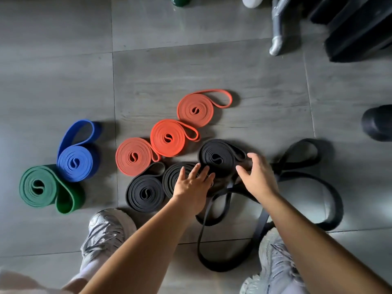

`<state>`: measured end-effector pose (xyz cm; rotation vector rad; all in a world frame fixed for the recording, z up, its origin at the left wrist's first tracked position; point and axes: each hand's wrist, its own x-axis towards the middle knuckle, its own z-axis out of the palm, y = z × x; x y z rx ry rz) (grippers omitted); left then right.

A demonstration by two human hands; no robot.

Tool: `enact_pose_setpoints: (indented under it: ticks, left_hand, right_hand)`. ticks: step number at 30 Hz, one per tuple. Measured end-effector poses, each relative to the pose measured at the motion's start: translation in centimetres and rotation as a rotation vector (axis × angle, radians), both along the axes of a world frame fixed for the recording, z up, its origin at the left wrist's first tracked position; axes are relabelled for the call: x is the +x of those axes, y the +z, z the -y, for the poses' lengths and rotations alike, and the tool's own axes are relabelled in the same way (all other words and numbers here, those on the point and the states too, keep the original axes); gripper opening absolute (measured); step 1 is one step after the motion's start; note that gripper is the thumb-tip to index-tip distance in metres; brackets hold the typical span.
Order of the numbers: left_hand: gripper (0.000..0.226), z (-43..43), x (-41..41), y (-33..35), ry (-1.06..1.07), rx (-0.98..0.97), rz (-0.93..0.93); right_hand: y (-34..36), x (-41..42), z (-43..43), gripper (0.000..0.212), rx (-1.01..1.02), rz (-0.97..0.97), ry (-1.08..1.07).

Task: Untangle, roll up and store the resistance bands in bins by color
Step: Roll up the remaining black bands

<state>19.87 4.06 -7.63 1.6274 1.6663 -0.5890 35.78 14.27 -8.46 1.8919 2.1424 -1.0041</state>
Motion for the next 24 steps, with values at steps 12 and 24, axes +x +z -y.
enact_pose_setpoints:
  ticks: [12, 24]
  left_hand:
    - [0.069, -0.2, -0.1, 4.3, 0.170, -0.063, 0.079]
    - [0.017, 6.0, 5.6, 16.1, 0.654, 0.206, 0.386]
  right_hand:
    - [4.6, 4.2, 4.6, 0.017, -0.145, 0.080, 0.275]
    - [22.4, 6.1, 4.4, 0.028, -0.125, -0.528, -0.132]
